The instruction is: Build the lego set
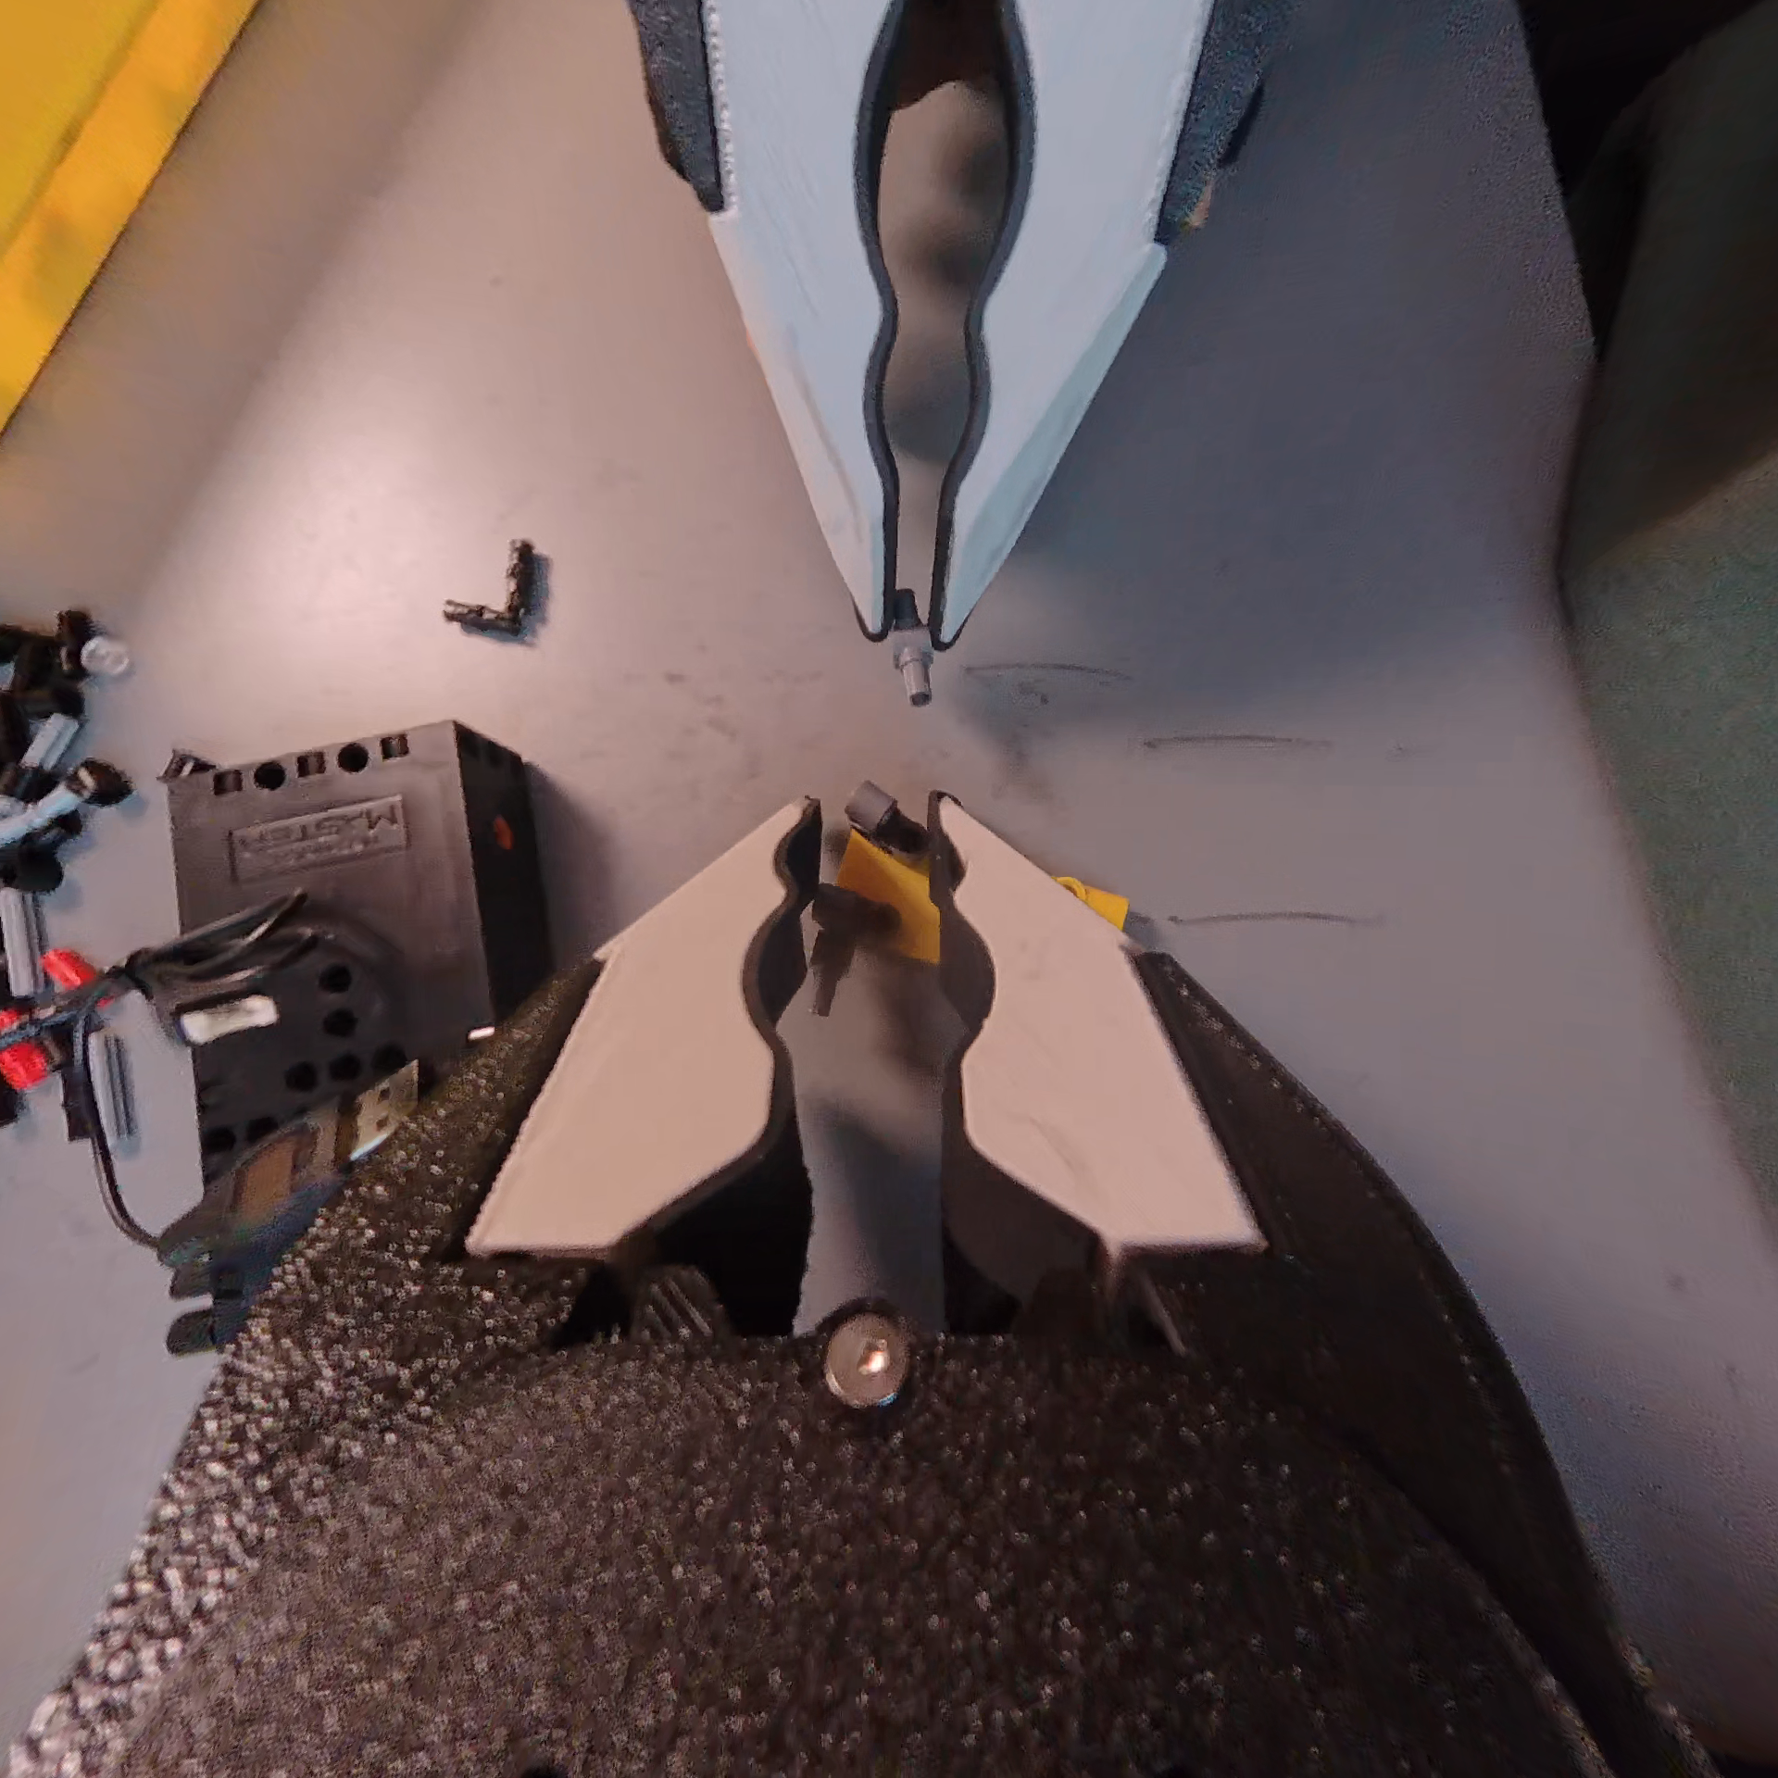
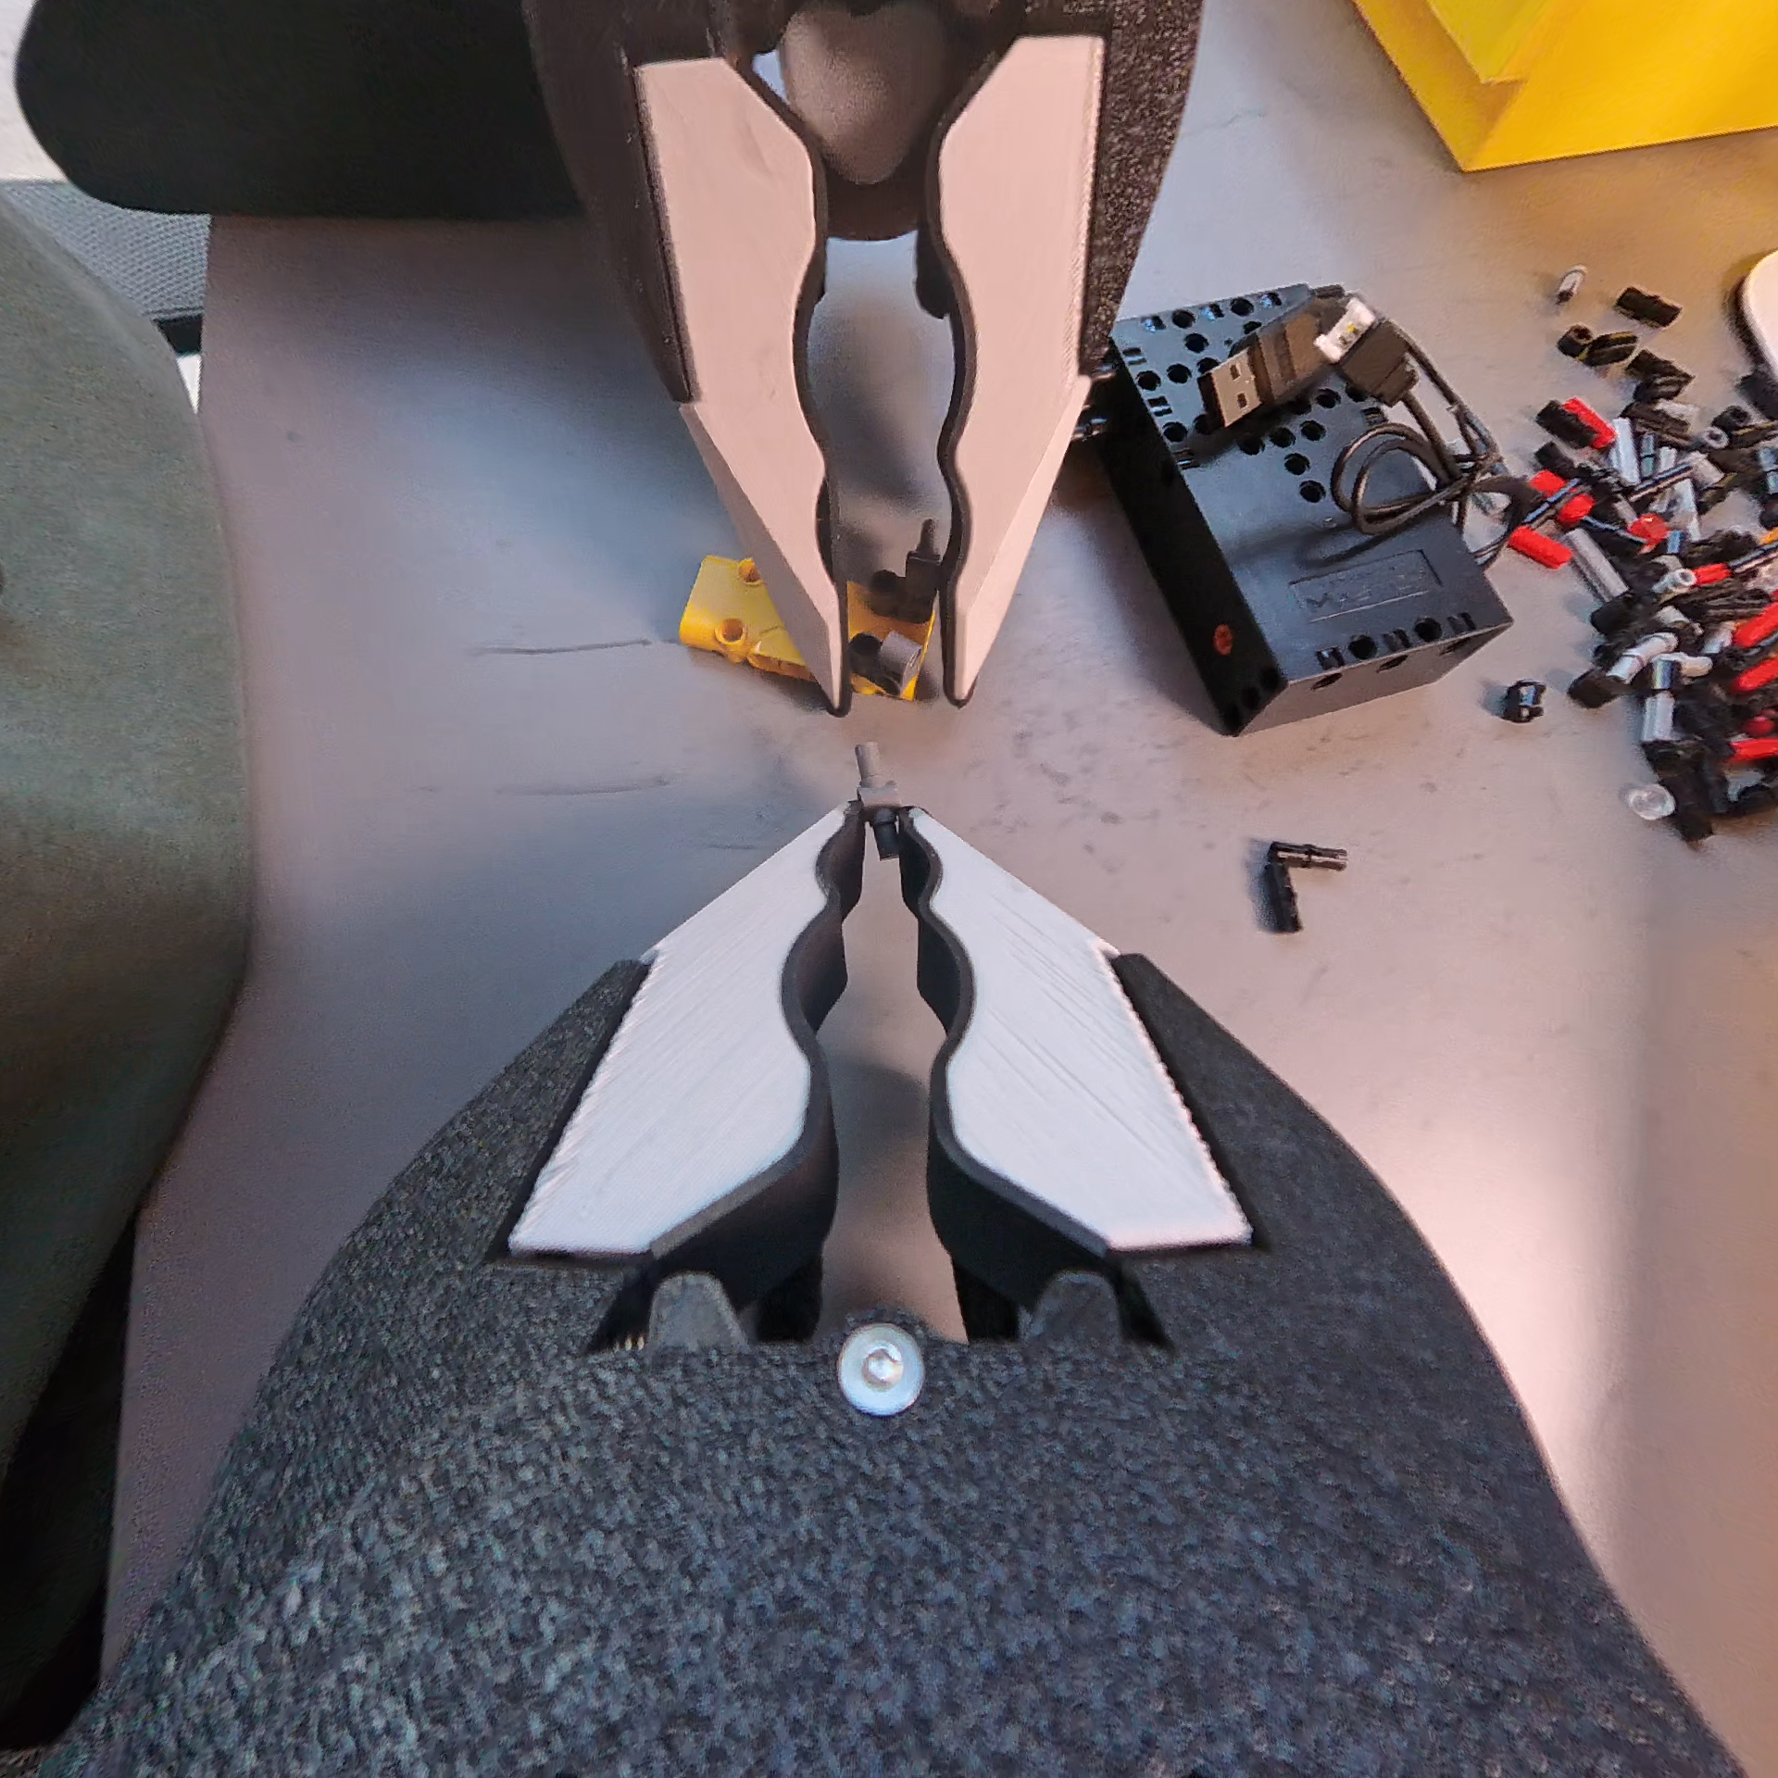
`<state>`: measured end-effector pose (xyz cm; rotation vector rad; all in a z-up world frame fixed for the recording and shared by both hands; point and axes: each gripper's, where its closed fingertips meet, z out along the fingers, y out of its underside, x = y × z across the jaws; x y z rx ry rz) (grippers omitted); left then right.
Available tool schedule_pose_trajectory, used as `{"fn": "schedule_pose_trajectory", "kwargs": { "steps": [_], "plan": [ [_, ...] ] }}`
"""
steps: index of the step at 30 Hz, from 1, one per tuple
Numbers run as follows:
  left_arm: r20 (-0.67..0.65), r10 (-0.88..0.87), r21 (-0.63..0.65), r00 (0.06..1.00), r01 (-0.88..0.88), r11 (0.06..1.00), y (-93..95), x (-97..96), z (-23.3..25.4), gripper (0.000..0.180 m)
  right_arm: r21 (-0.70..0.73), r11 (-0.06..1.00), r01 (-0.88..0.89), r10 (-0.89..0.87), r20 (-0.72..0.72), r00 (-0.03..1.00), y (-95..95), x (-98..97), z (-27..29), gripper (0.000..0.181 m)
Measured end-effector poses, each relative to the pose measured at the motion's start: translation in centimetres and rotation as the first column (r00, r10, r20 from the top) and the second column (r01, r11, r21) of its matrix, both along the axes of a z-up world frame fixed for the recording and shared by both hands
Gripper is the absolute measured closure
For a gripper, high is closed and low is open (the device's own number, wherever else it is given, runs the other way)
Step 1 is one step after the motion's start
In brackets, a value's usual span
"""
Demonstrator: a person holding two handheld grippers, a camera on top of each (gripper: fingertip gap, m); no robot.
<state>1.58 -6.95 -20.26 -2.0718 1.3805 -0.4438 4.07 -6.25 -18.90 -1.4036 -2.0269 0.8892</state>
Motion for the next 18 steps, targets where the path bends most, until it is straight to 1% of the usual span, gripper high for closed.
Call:
{"fn": "schedule_pose_trajectory", "kwargs": {
  "steps": [2, 4, 7, 11, 14, 16, 18],
  "plan": [
    [0.005, 0.081, -0.006, 0.997, -0.081, 0.997, 0.1, -0.4, 0.0, 0.157, 0.003, 1.0, -0.006, 0.006, -0.011, 1.0, 0.3, -0.7, 0.0, 0.176],
    [0.023, 0.081, -0.015, 0.996, -0.081, 0.997, -0.5, -0.3, 0.2, 0.149, 0.02, 1.0, -0.019, 0.019, -0.009, 1.0, 0.7, -1.2, 0.0, 0.176],
    [0.073, -0.013, 0.003, 0.997, 0.013, 1.0, -1.6, 0.0, 1.1, 0.147, 0.023, 0.998, -0.063, 0.064, -0.006, 0.998, 0.7, -1.8, -0.1, 0.176],
    [0.079, -0.128, 0.026, 0.989, 0.126, 0.992, -1.8, -0.4, 1.5, 0.15, 0.028, 0.99, -0.14, 0.14, 0.003, 0.99, 0.5, -2.2, -0.1, 0.176],
    [0.093, -0.195, 0.017, 0.977, 0.194, 0.981, -1.7, -0.4, 1.6, 0.149, 0.012, 0.984, -0.175, 0.175, 0.018, 0.984, 0.1, -2.1, 0.0, 0.176],
    [0.079, -0.22, -0.003, 0.972, 0.221, 0.975, -1.6, -0.3, 1.2, 0.149, 0.014, 0.983, -0.184, 0.183, 0.029, 0.983, -0.1, -2.0, -0.1, 0.176],
    [0.064, -0.238, -0.025, 0.969, 0.24, 0.97, -1.7, -0.2, 0.6, 0.154, 0.007, 0.984, -0.18, 0.18, 0.04, 0.983, -0.1, -1.8, -0.3, 0.176]
  ]
}}
